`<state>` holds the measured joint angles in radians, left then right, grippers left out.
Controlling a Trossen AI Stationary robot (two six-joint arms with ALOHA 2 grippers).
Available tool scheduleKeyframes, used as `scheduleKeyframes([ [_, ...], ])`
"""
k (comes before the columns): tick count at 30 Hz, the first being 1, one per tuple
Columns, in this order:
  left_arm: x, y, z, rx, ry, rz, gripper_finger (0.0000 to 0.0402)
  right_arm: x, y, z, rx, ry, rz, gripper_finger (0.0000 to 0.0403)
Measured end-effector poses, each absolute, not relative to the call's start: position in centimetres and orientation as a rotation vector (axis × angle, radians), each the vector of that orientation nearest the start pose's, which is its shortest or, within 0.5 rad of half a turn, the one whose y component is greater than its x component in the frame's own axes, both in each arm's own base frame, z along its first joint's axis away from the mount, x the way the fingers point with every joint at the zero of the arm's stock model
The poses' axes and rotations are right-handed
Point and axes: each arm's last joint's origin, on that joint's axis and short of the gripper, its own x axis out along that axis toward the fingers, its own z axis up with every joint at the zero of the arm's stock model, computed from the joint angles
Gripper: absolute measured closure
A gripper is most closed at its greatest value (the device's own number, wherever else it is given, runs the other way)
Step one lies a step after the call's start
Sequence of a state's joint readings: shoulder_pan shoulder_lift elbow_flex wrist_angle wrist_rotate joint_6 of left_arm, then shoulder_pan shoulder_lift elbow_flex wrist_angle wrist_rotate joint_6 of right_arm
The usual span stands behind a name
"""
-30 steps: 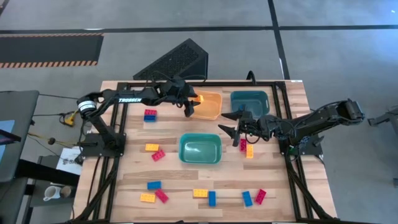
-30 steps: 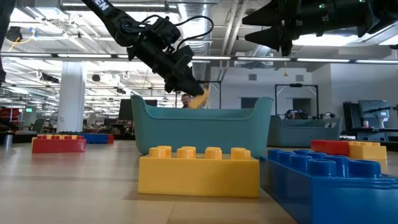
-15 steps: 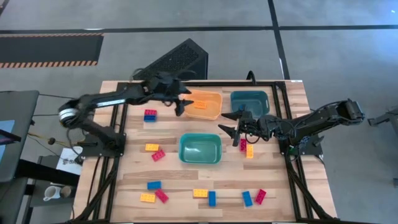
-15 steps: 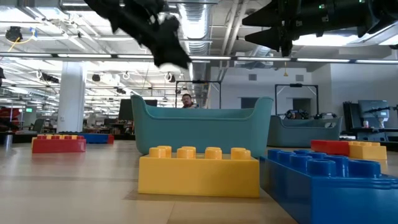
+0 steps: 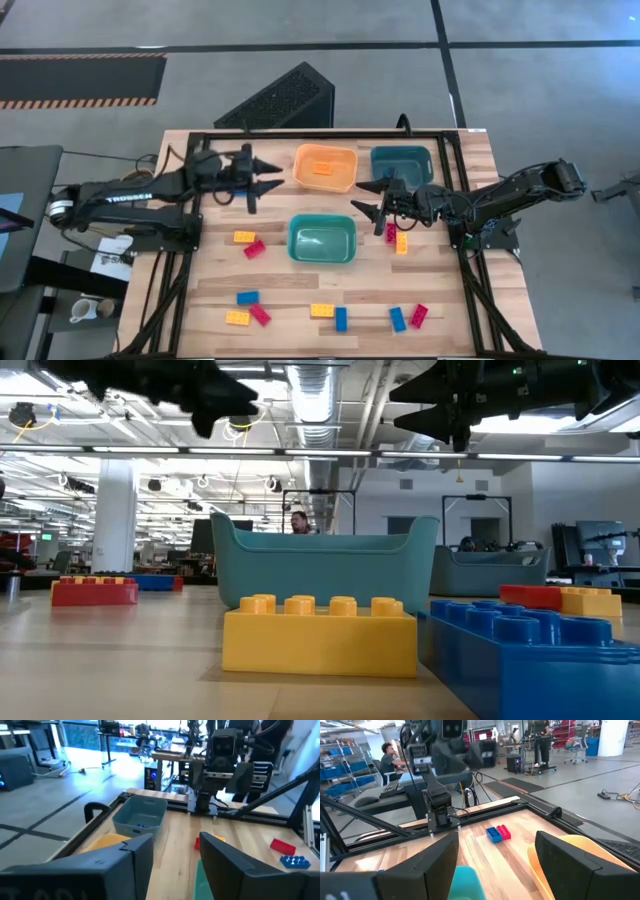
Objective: Sort & place blocks by color
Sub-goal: Put the red game piece into the green bin
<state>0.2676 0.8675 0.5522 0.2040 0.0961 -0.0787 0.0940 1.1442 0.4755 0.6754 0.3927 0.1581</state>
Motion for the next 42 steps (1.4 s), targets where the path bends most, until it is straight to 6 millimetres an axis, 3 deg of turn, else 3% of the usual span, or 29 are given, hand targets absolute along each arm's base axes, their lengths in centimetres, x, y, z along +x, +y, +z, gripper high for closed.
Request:
scheduleKeyframes([
  [12, 17.4, 2.8, 24.0, -0.103, 0.047, 0.132, 0.0285, 23.5, 0.6, 23.2, 0.218, 0.018, -0.375, 0.0117],
  [42, 17.0, 2.3, 24.7, -0.091, -0.006, 0.106, 0.0285, 23.5, 0.8, 23.2, 0.277, 0.009, -0.369, 0.0117],
])
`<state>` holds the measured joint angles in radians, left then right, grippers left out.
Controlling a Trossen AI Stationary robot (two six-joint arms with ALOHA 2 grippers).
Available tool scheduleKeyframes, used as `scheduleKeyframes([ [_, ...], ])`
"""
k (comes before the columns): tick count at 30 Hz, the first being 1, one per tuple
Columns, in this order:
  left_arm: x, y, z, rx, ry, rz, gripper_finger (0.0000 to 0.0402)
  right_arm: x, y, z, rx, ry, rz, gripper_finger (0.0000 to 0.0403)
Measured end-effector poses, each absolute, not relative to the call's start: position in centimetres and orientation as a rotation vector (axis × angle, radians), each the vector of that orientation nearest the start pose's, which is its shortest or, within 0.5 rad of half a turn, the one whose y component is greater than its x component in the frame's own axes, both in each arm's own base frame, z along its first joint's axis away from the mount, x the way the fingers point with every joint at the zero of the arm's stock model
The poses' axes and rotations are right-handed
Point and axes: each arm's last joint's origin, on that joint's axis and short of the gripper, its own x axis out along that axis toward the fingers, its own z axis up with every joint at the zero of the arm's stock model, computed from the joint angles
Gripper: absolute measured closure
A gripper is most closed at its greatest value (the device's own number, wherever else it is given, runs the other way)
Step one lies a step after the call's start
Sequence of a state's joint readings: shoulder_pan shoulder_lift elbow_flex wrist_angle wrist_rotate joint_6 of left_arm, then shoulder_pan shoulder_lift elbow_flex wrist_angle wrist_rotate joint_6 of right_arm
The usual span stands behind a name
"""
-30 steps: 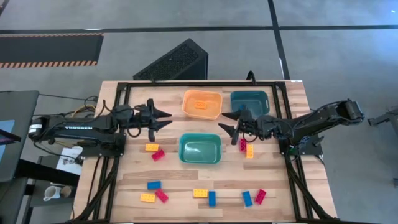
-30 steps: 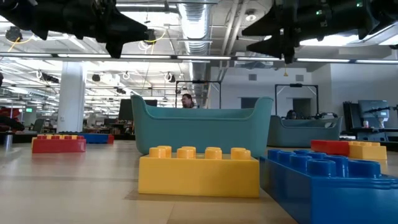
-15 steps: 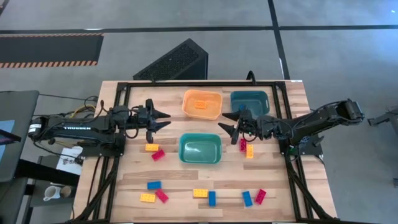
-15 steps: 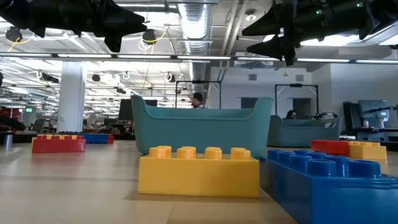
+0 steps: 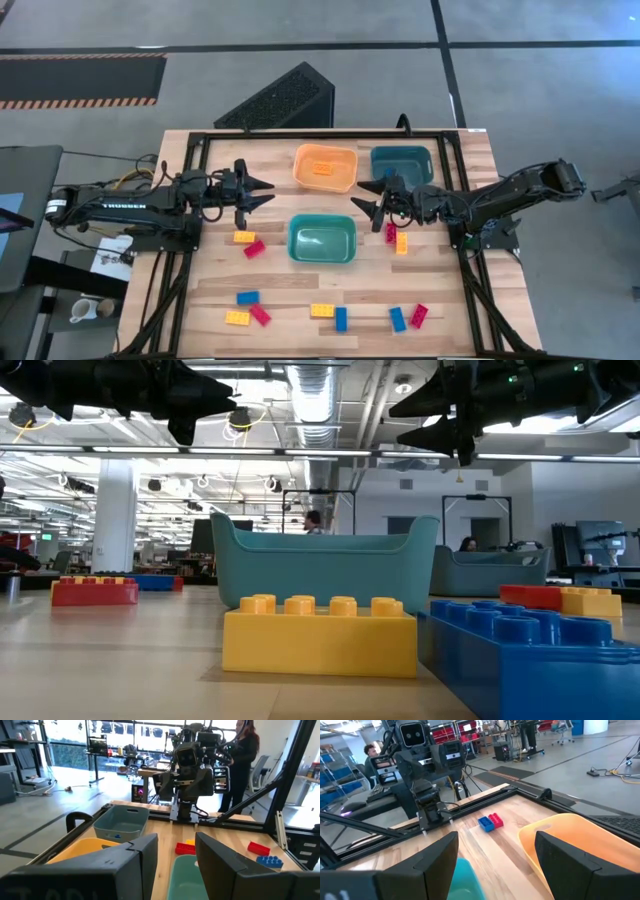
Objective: Sort & place blocks by color
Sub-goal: Put the red game piece into the green bin
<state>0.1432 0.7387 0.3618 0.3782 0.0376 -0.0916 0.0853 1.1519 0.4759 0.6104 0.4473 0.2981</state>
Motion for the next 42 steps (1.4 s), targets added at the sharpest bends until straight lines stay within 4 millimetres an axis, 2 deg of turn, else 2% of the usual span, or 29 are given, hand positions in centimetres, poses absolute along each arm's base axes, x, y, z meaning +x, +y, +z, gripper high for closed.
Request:
scheduleKeyframes([
  [14, 17.0, 2.3, 24.7, -0.102, -0.003, 0.096, 0.0285, 23.5, 0.8, 23.3, 0.285, 0.0, -0.363, 0.0117],
  [28, 17.0, 2.3, 24.9, -0.112, -0.025, 0.095, 0.0285, 23.4, 0.6, 22.6, 0.31, 0.068, -0.385, 0.0117],
  [32, 17.0, 2.3, 25.0, -0.102, -0.034, 0.095, 0.0285, 23.4, -0.1, 22.4, 0.376, 0.229, -0.459, 0.0117],
  [38, 17.0, 1.8, 25.2, -0.07, -0.052, 0.067, 0.0285, 23.2, -0.4, 24.3, 0.396, 0.549, -0.577, 0.0117],
  [42, 17.1, 1.0, 25.2, -0.047, -0.051, 0.031, 0.0285, 22.1, -0.3, 25.0, 0.484, 0.74, -0.621, 0.0117],
])
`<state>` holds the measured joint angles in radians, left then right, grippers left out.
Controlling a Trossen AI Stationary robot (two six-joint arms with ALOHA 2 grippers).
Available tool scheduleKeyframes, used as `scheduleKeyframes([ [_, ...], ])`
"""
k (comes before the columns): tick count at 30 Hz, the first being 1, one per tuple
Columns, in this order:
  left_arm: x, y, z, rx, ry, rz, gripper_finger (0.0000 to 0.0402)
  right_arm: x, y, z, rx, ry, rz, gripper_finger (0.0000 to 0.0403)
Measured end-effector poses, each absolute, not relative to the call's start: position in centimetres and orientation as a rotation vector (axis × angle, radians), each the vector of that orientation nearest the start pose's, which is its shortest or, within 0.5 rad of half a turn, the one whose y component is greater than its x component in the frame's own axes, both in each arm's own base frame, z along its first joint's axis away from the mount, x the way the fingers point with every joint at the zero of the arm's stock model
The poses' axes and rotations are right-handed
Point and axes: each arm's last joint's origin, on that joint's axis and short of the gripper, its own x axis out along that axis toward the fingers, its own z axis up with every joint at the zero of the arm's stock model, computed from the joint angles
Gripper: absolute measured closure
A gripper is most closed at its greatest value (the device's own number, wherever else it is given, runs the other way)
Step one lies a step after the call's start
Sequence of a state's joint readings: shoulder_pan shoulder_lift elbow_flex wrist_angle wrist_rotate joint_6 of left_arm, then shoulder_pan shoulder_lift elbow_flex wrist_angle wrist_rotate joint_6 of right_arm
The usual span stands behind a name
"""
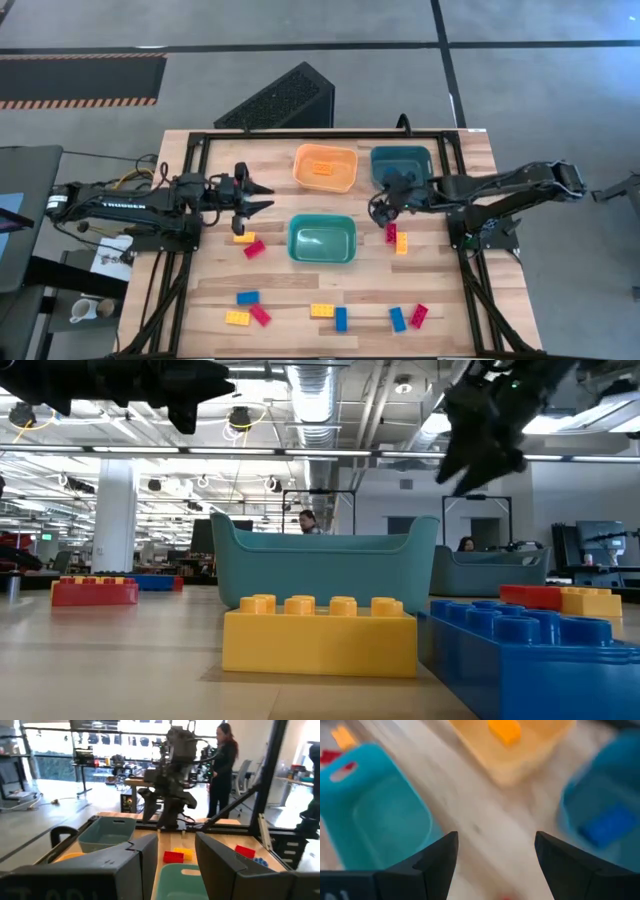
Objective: Sort & place blocks by color
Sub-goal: Put the red game piece into the green bin
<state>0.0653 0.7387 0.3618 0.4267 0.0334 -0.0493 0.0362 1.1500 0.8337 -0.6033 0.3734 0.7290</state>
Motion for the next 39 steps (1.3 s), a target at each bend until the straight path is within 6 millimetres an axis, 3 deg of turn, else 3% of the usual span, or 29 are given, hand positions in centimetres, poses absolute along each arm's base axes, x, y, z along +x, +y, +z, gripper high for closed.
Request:
scheduleKeyframes([
  [5, 17.1, 0.1, 25.0, -0.039, -0.053, 0.03, 0.0285, 20.9, 0.0, 24.2, 0.619, 0.908, -0.644, 0.0117],
  [11, 16.6, -0.8, 23.9, -0.053, -0.149, -0.016, 0.0285, 20.3, 0.4, 22.7, 0.741, 0.936, -0.689, 0.0117],
  [19, 16.4, -0.9, 23.5, -0.055, -0.179, -0.015, 0.0285, 19.2, 0.1, 19.2, 0.864, 1.026, -0.812, 0.0117],
  [27, 16.4, -0.9, 23.4, -0.048, -0.175, -0.014, 0.0285, 21.7, 0.4, 16.6, 0.887, 1.046, -0.744, 0.0117],
  [33, 16.4, -0.8, 23.4, -0.047, -0.168, -0.014, 0.0285, 22.8, 0.5, 13.8, 0.899, 1.164, -0.763, 0.0117],
  [39, 16.4, -0.8, 23.4, -0.047, -0.168, -0.013, 0.0285, 23.0, 0.5, 13.5, 0.887, 1.178, -0.774, 0.0117],
])
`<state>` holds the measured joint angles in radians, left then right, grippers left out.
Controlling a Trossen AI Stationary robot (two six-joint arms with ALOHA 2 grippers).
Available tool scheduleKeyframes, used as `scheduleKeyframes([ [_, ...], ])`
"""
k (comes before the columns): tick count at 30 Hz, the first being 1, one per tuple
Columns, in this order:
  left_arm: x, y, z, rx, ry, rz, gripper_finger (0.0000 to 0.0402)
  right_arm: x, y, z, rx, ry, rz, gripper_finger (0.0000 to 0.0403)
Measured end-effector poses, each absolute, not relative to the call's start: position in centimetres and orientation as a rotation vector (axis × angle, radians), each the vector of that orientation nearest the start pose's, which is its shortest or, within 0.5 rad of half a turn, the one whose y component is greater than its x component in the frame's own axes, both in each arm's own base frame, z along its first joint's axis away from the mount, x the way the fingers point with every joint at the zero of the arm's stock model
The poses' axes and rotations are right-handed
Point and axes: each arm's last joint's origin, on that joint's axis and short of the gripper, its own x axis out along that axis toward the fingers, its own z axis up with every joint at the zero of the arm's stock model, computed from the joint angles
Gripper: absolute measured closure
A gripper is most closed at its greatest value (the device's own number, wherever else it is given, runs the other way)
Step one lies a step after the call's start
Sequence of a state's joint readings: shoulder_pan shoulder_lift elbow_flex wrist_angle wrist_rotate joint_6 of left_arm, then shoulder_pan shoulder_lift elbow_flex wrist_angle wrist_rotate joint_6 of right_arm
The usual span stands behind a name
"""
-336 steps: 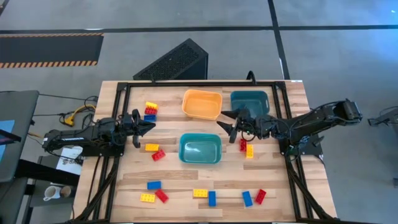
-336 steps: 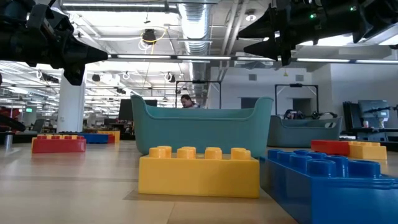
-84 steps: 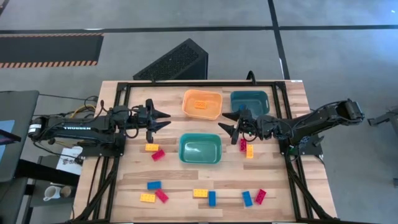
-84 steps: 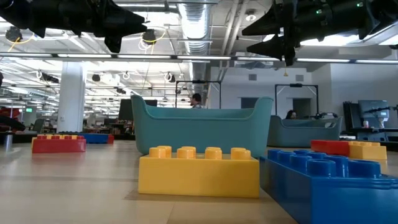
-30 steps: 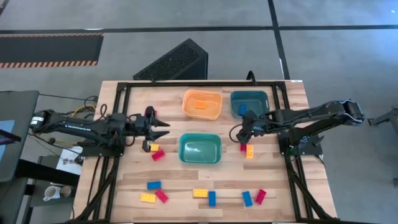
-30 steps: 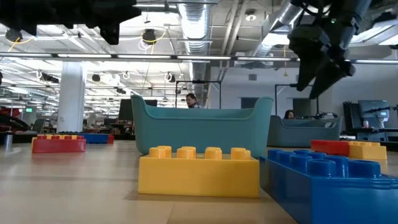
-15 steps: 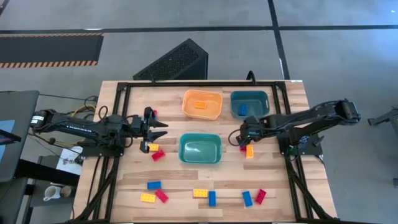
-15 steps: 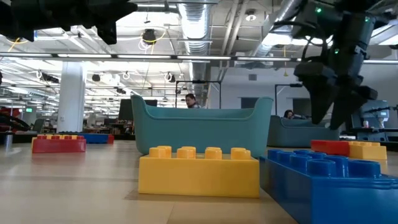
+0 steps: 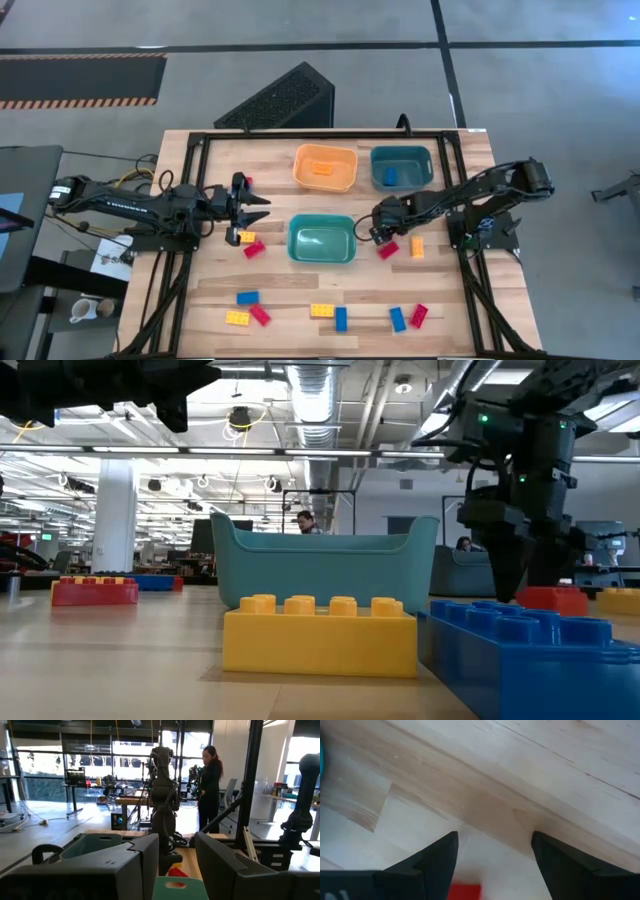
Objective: Sort & place blocks by color
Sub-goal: Put the red game piece into the green bin
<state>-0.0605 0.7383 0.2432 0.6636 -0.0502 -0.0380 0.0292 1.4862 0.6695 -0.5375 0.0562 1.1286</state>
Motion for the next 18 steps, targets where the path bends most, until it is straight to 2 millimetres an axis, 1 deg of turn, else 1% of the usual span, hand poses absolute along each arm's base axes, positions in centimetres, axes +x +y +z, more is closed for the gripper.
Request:
scheduleKeyframes([
  [3, 16.4, -0.8, 23.4, -0.047, -0.168, -0.013, 0.0285, 22.8, 0.4, 14.1, 0.887, 1.177, -0.761, 0.0117],
  [7, 16.4, -0.8, 23.4, -0.044, -0.168, -0.011, 0.0285, 22.8, 0.4, 16.2, 0.864, 1.124, -0.684, 0.0117],
  [10, 16.4, -0.8, 23.4, -0.044, -0.168, -0.01, 0.0285, 23.0, 1.0, 18.1, 0.699, 1.106, -0.499, 0.0117],
  [13, 16.4, -0.8, 23.4, -0.043, -0.168, -0.01, 0.0285, 22.8, 2.5, 19.7, 0.482, 1.098, -0.284, 0.0117],
  [15, 16.4, -0.8, 23.4, -0.039, -0.168, -0.01, 0.0285, 22.7, 3.5, 20.3, 0.37, 1.089, -0.197, 0.0117],
  [18, 16.4, -0.8, 23.4, -0.039, -0.168, -0.009, 0.0285, 22.5, 4.6, 20.2, 0.245, 1.106, -0.102, 0.0117],
])
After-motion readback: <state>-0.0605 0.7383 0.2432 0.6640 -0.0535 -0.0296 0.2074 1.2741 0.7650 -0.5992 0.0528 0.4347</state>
